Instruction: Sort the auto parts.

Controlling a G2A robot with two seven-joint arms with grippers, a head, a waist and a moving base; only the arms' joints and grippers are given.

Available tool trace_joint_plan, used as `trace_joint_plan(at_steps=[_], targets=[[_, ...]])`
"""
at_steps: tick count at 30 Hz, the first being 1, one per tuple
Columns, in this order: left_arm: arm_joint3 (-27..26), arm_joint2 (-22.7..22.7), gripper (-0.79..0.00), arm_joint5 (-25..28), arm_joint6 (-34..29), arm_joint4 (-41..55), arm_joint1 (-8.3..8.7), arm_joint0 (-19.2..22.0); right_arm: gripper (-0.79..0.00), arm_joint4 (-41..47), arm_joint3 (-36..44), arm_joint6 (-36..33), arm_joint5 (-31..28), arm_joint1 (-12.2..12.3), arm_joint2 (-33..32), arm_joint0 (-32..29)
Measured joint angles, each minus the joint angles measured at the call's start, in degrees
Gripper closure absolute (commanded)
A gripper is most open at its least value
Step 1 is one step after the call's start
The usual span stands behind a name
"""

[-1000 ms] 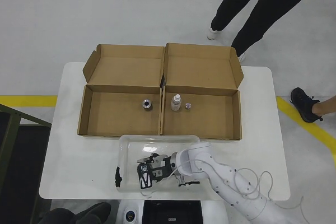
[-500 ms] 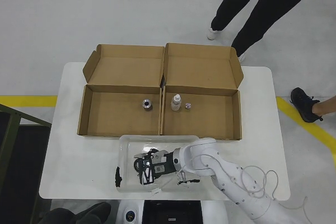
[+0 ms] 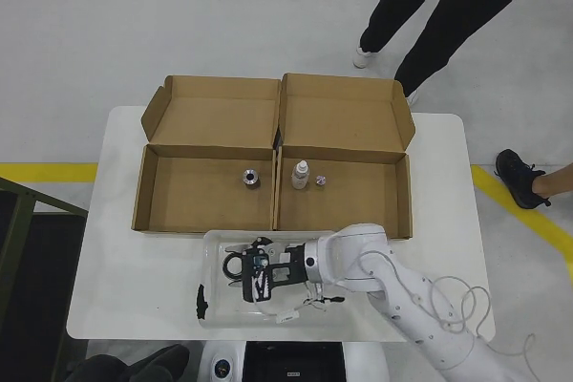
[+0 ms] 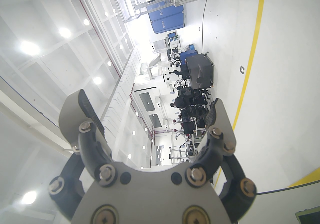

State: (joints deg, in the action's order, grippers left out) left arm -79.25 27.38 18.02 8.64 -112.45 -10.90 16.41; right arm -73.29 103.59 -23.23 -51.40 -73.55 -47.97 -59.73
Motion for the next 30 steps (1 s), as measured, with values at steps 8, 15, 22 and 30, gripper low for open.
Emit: trace_joint_plan(at_steps=[8,15,22,30], targets=[[0.0,0.0,-0.785,0.0,0.0,0.0,0.00,0.0,0.000,2.4,1.2,0.1,0.7,0.3,-1.6,1.1],[0.0,0.0,-0.785,0.0,0.0,0.0,0.00,0.0,0.000,3.2,1.6,0.5,1.7,0.4,-1.8,2.0],[0.0,0.0,-0.785,0.0,0.0,0.0,0.00,0.0,0.000,3.7,0.4,1.3,2.8,0.3,-2.1,3.8],[0.0,0.0,-0.785,0.0,0.0,0.0,0.00,0.0,0.000,3.9,-1.5,1.9,3.8,-0.1,-1.9,6.9]])
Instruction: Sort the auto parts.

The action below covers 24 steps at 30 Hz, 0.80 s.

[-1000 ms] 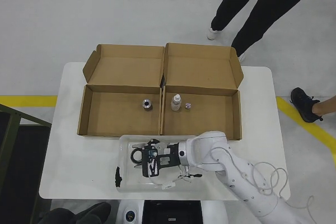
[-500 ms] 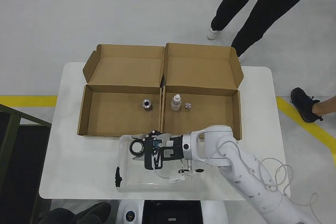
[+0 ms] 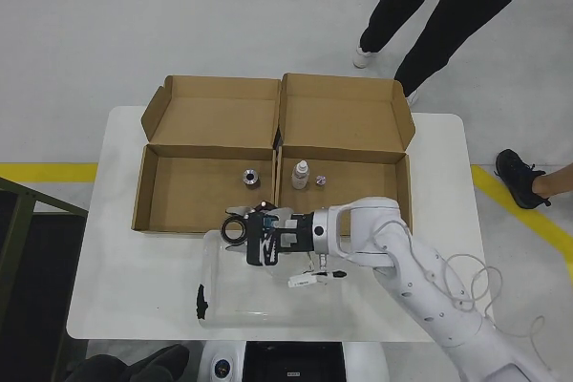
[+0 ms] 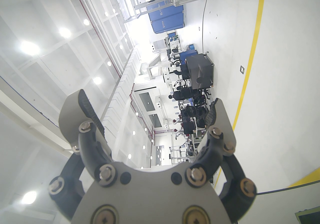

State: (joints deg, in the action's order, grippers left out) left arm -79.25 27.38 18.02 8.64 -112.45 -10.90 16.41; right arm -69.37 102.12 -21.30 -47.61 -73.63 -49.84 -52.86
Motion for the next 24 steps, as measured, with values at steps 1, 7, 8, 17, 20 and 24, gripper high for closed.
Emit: trace_joint_plan(at_steps=[1,7,8,17,20,24], targets=[[0.0,0.0,-0.785,0.0,0.0,0.0,0.00,0.0,0.000,0.0,-0.4,0.1,0.1,0.0,0.0,0.5],[0.0,0.0,-0.785,0.0,0.0,0.0,0.00,0.0,0.000,-0.2,-3.1,0.6,0.5,-0.3,0.1,3.1],[0.0,0.0,-0.785,0.0,0.0,0.0,0.00,0.0,0.000,-0.2,-3.6,0.8,0.6,-0.4,0.2,3.5],[0.0,0.0,-0.785,0.0,0.0,0.0,0.00,0.0,0.000,0.2,-10.5,2.0,2.0,-1.7,2.7,8.7],[0.0,0.0,-0.785,0.0,0.0,0.0,0.00,0.0,0.000,0.8,-13.5,2.4,2.5,-2.4,4.0,10.7],[0.0,0.0,-0.785,0.0,0.0,0.0,0.00,0.0,0.000,1.6,-17.8,2.6,3.0,-3.3,5.7,13.3]])
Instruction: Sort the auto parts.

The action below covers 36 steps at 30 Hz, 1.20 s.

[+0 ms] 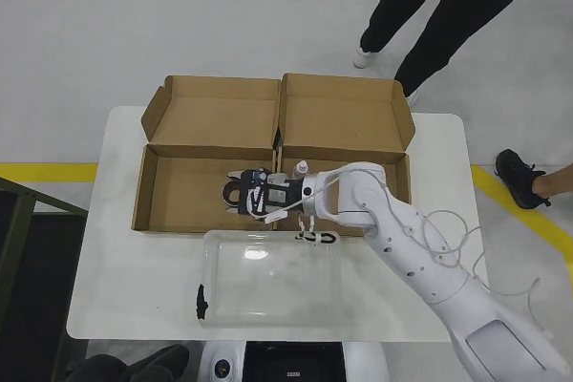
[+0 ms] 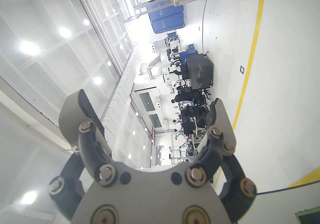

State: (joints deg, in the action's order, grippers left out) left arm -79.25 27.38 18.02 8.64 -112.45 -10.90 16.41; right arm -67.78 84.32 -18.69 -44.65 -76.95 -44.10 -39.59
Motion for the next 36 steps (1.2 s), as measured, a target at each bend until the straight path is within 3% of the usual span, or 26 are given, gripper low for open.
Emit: trace_joint_plan(at_steps=[16,36], targets=[[0.0,0.0,-0.785,0.0,0.0,0.0,0.00,0.0,0.000,0.3,-13.5,1.2,1.2,-3.2,5.4,5.1],[0.0,0.0,-0.785,0.0,0.0,0.0,0.00,0.0,0.000,-1.4,-21.2,1.2,1.4,-6.0,9.2,7.3]])
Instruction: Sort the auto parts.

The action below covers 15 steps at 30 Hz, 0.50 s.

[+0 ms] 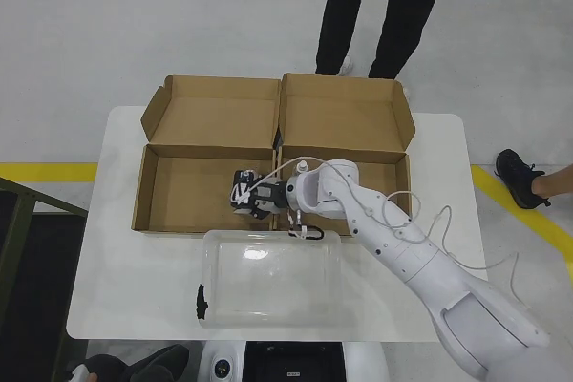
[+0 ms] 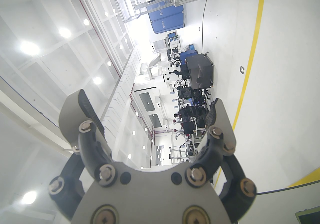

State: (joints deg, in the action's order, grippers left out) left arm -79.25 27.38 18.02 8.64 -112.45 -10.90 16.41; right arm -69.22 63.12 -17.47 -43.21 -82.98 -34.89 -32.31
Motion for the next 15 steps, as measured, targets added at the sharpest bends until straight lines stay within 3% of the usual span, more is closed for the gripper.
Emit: trace_joint_plan(at_steps=[3,11,15], targets=[[0.0,0.0,-0.785,0.0,0.0,0.0,0.00,0.0,-0.012,-0.2,-1.1,0.0,-0.1,-0.4,0.4,0.3],[0.0,0.0,-0.785,0.0,0.0,0.0,0.00,0.0,-0.271,-1.0,-3.2,-0.2,-0.3,-1.3,0.9,1.0],[0.0,0.0,-0.785,0.0,0.0,0.0,0.00,0.0,-0.320,-1.3,-3.7,-0.5,-0.9,-1.5,1.0,1.1]])
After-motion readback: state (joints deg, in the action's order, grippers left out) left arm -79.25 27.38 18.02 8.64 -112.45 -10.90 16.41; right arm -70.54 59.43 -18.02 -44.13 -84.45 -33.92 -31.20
